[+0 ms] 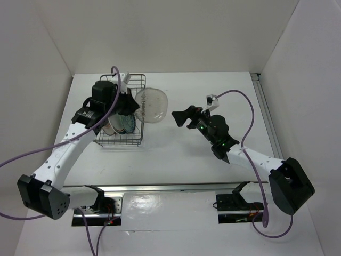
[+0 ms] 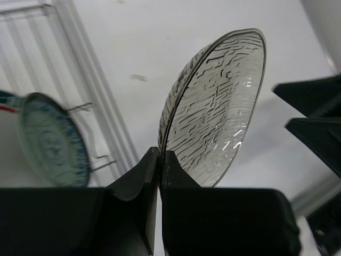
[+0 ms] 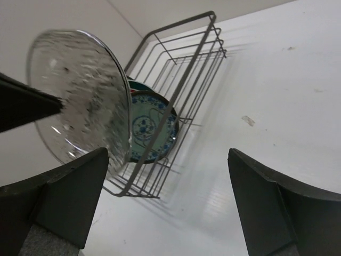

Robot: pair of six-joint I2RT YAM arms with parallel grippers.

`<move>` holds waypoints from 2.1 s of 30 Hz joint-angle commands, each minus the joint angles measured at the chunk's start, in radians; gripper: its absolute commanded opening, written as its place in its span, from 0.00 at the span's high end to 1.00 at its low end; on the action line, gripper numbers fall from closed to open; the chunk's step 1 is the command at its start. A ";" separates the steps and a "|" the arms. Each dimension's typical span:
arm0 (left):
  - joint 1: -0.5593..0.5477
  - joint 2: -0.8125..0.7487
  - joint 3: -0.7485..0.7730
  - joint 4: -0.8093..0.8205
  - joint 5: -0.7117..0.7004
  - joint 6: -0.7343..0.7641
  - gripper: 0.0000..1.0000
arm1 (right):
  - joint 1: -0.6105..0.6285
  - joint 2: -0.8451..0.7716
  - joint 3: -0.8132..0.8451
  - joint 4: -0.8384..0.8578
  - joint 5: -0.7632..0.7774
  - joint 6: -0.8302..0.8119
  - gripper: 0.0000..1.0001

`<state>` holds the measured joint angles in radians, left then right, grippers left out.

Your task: Load the plates into the dish rack

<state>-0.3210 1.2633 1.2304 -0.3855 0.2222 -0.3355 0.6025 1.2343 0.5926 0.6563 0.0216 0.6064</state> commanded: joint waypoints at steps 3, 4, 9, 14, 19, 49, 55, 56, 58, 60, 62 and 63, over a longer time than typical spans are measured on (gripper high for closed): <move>0.003 -0.056 0.067 -0.085 -0.404 0.073 1.00 | 0.008 -0.030 0.010 -0.064 0.066 -0.037 0.00; 0.003 -0.047 0.089 -0.104 -0.443 0.073 1.00 | 0.008 -0.021 0.010 -0.064 0.066 -0.037 0.00; 0.003 0.042 0.173 -0.230 -0.679 0.059 1.00 | 0.008 -0.012 -0.008 -0.089 0.075 -0.057 0.00; 0.003 0.074 0.201 -0.271 -0.774 0.021 1.00 | -0.023 -0.022 -0.019 -0.110 0.046 -0.057 0.00; 0.003 0.145 0.256 -0.334 -0.824 0.009 1.00 | -0.056 -0.044 -0.039 -0.121 0.006 -0.057 0.00; -0.170 0.378 0.428 -0.599 -1.098 -0.128 1.00 | -0.280 -0.062 -0.123 -0.061 -0.209 0.009 0.00; -0.188 0.407 0.409 -0.599 -1.098 -0.137 1.00 | -0.300 -0.062 -0.123 -0.061 -0.219 0.009 0.00; -0.188 0.407 0.409 -0.599 -1.098 -0.137 1.00 | -0.300 -0.062 -0.123 -0.061 -0.229 0.009 0.00; -0.188 0.420 0.409 -0.599 -1.107 -0.148 1.00 | -0.300 -0.072 -0.132 -0.061 -0.229 0.018 0.00; -0.188 0.441 0.409 -0.610 -1.123 -0.157 1.00 | -0.310 -0.081 -0.142 -0.052 -0.229 0.018 0.00; -0.188 0.455 0.409 -0.621 -1.123 -0.166 1.00 | -0.310 -0.081 -0.142 -0.052 -0.239 0.018 0.00; -0.197 0.467 0.418 -0.630 -1.123 -0.166 1.00 | -0.319 -0.081 -0.142 -0.052 -0.239 0.018 0.00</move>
<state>-0.5056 1.7050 1.6424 -0.9924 -0.8597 -0.4728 0.2996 1.1873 0.4610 0.5388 -0.2005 0.6209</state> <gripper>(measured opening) 0.153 0.999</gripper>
